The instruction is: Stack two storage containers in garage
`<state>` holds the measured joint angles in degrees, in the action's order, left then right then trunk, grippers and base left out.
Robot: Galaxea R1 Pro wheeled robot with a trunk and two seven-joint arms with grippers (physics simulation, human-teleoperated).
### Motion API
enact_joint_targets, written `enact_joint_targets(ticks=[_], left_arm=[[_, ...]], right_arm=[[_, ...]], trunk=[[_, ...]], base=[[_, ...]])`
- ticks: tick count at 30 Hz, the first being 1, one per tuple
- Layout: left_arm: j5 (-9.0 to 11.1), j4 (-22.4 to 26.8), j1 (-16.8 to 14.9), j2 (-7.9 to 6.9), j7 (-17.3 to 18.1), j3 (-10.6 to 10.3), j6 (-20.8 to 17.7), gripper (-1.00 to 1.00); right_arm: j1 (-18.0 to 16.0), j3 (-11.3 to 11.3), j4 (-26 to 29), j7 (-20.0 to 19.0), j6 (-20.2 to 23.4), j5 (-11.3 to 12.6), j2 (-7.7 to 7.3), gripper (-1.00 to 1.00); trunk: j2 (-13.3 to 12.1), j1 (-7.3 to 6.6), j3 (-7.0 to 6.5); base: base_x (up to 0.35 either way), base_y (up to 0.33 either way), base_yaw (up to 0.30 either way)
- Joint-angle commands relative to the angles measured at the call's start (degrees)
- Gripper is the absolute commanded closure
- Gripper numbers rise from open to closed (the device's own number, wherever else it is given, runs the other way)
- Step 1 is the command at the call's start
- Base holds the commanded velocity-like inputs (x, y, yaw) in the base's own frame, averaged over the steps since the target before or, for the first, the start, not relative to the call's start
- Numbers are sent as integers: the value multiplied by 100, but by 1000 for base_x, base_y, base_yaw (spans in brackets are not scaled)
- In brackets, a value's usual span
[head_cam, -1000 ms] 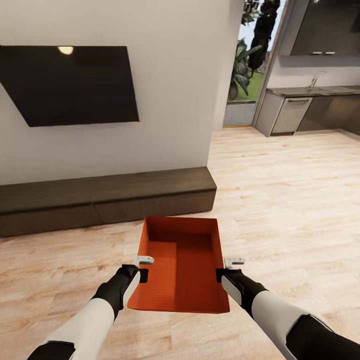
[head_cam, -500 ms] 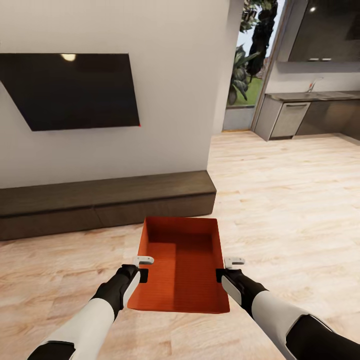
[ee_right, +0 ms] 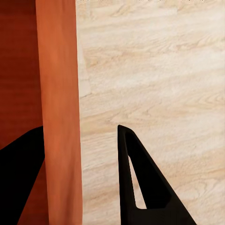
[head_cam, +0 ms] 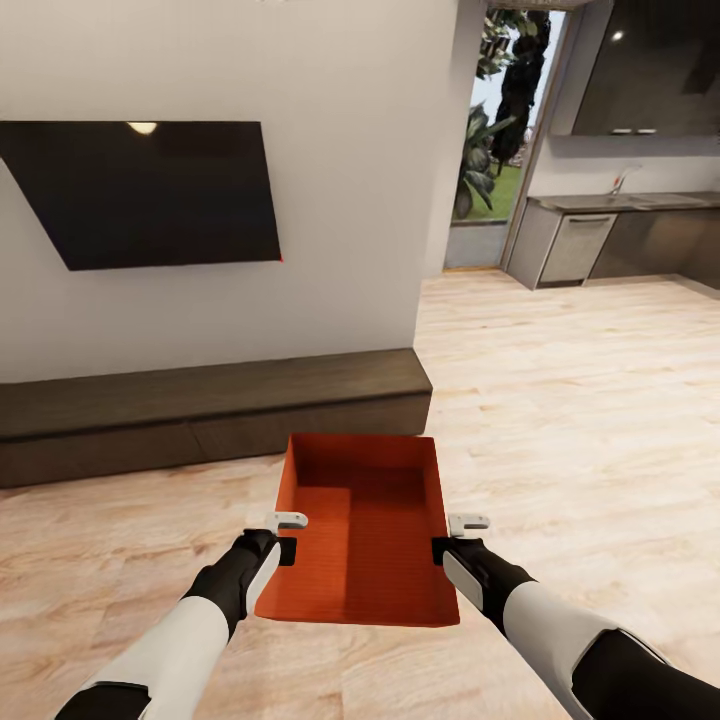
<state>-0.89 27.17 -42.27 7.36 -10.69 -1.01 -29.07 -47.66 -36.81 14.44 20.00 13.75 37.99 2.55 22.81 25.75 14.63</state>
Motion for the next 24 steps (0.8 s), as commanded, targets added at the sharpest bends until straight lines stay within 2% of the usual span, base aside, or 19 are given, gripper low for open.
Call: enact_joint_targets(ticks=[1, 24], left_arm=[[-23, -1, 0, 2, -30, -12, -41, 100], [-19, -1, 0, 2, -30, -13, -41, 100]], right_arm=[[-6, -28, 94, 31, 22, 33, 0, 100], [-6, -28, 94, 31, 22, 33, -9, 100]], trunk=[[11, 3, 2], [11, 3, -207]], base=[[0, 0, 0], [0, 0, 0]])
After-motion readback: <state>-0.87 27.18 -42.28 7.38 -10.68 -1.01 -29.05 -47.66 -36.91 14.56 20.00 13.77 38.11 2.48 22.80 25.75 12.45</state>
